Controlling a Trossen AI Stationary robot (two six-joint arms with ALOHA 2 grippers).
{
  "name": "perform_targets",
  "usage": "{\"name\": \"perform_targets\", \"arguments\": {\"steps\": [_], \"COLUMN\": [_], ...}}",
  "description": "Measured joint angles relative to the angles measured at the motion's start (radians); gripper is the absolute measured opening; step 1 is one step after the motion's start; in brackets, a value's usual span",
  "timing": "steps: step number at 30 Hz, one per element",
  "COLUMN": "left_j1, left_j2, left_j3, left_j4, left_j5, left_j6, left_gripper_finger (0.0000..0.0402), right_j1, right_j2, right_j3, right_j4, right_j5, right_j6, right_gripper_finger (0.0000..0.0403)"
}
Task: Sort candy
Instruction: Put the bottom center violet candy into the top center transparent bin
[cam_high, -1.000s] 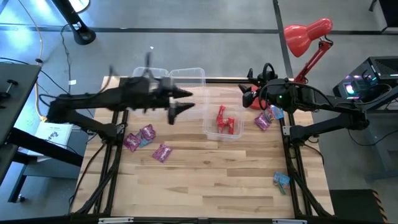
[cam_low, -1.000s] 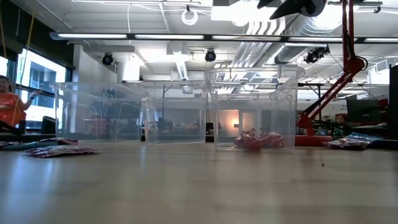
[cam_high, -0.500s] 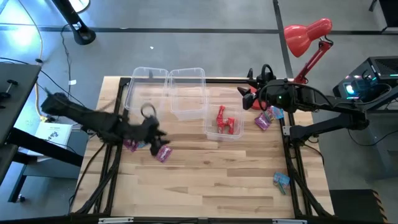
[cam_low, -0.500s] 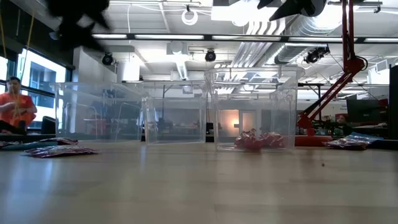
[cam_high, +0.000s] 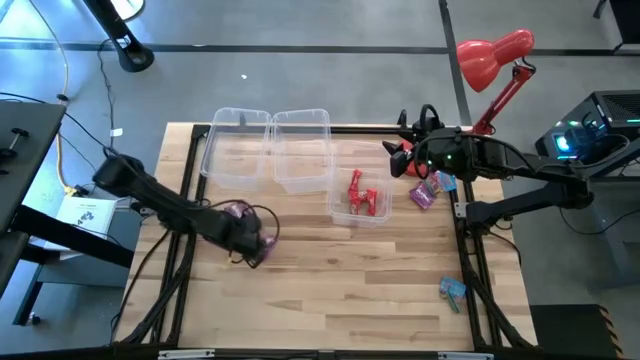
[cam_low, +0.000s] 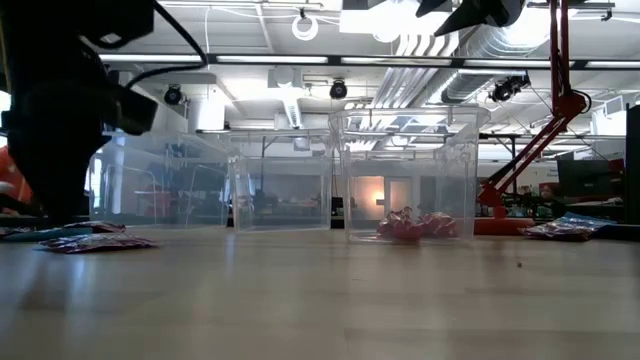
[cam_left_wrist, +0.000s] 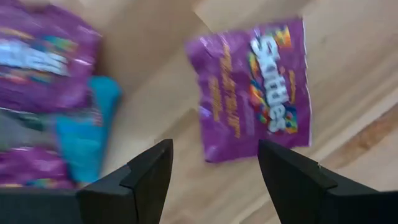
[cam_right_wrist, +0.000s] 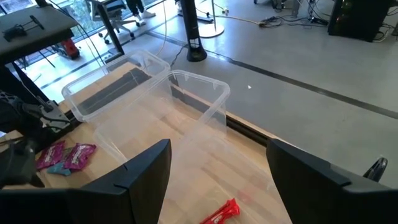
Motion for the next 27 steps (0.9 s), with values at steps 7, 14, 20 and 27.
{"name": "perform_targets", "arguments": {"steps": [7,14,20,27], "left_j1": [0.02,0.063,0.066,0.1], "left_j2": [0.071,0.187,0.172,-0.022], "left_j3": [0.002,0.011,0.068,0.18], "left_j4": [0.132,0.132,0.072,-0.043], "left_j5": [0.022,0.033,0.021,-0.077], "left_j6": [0.004,0.035,0.135,0.257], "left_gripper_finger": [0.0227,0.0226,0.0128,0.0031], "right_j1": [0.0,0.0,0.0,0.0], "right_j2": [0.0,0.001,0.001,0.001], "right_j3": [0.0,0.0,0.0,0.0], "right_j4": [-0.009,-0.019,-0.031,-0.051], "right_j5": [0.0,0.0,0.0,0.0], "right_j6": [0.0,0.0,0.0,0.001], "right_gripper_finger": [0.0259,0.0259,0.0259,0.0259]}}
